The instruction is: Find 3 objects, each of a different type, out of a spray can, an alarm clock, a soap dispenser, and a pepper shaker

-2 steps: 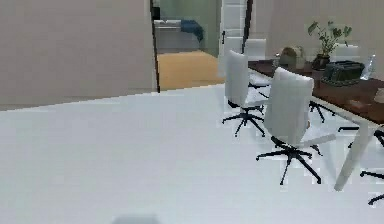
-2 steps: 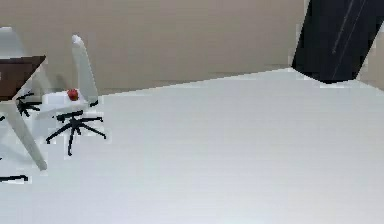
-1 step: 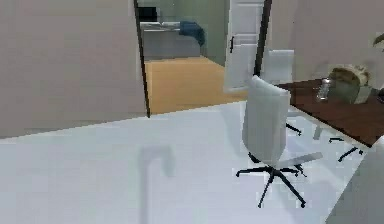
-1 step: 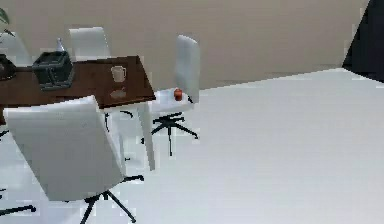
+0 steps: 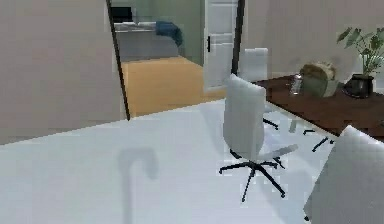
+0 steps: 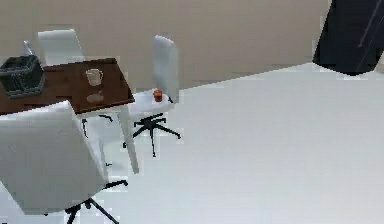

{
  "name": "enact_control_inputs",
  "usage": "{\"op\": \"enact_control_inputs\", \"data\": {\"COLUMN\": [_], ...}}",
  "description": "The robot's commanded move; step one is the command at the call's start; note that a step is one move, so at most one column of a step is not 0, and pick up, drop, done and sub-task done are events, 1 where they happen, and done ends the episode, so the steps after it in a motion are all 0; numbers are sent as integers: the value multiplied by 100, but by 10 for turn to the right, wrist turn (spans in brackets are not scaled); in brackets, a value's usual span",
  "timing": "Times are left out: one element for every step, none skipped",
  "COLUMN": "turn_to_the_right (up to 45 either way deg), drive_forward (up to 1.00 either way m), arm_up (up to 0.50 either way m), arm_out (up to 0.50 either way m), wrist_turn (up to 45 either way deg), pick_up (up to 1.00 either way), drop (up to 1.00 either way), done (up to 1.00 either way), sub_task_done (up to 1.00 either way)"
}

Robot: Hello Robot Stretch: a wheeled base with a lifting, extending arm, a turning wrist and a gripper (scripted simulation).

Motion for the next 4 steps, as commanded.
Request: {"op": "enact_control_inputs", "data": {"turn_to_the_right": [0,450,0,450], "drive_forward": [75,0,0,0], "arm_up": [0,0,0,0], "arm_out": [0,0,0,0], "wrist_turn": [0,0,0,0], "pick_up": [0,0,0,0], "drop": [0,0,0,0], "done": [0,0,0,0], "sub_task_done": [0,0,100,0]}}
